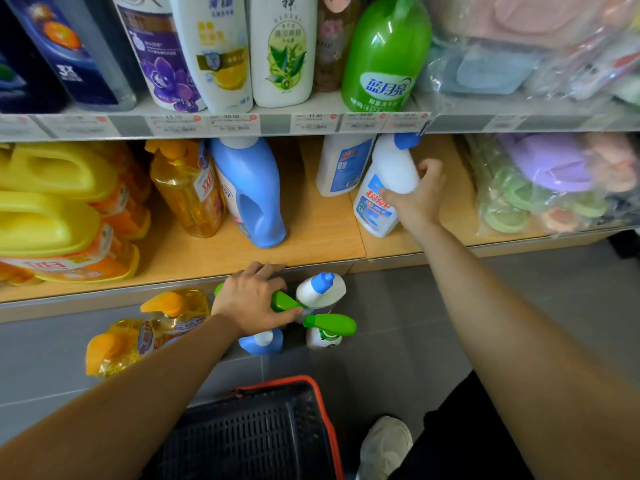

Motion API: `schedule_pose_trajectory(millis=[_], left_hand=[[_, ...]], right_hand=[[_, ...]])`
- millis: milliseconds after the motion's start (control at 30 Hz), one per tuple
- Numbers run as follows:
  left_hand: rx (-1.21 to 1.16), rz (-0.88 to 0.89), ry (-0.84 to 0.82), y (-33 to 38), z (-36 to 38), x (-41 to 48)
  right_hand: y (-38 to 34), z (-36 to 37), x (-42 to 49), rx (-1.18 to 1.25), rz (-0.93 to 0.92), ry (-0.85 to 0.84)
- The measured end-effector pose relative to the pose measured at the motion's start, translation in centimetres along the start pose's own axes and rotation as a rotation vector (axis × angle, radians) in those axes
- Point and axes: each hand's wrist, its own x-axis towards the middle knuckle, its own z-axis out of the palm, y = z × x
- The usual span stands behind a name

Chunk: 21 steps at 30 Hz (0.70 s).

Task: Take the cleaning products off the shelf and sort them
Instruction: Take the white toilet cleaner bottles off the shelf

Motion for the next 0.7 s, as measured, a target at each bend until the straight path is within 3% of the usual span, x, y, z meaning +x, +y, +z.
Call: schedule_pose_trajectory(millis=[333, 500, 700], left_hand=[[0.0, -0.017, -0.107, -0.2, -0.8, 0.0], [-0.195, -0.042, -0.201, -0.3, -1.7, 0.4], [-0.65, -0.09, 0.047, 0.8, -6.2, 0.0]], right_hand=[[-1.0, 0.3, -3.7, -0.043, -0.252, -0.144], [-2.6, -1.1, -5.6, -0.109, -0.37, -0.196], [-7.0, -4.2, -8.6, -0.095, -0.42, -0.239]])
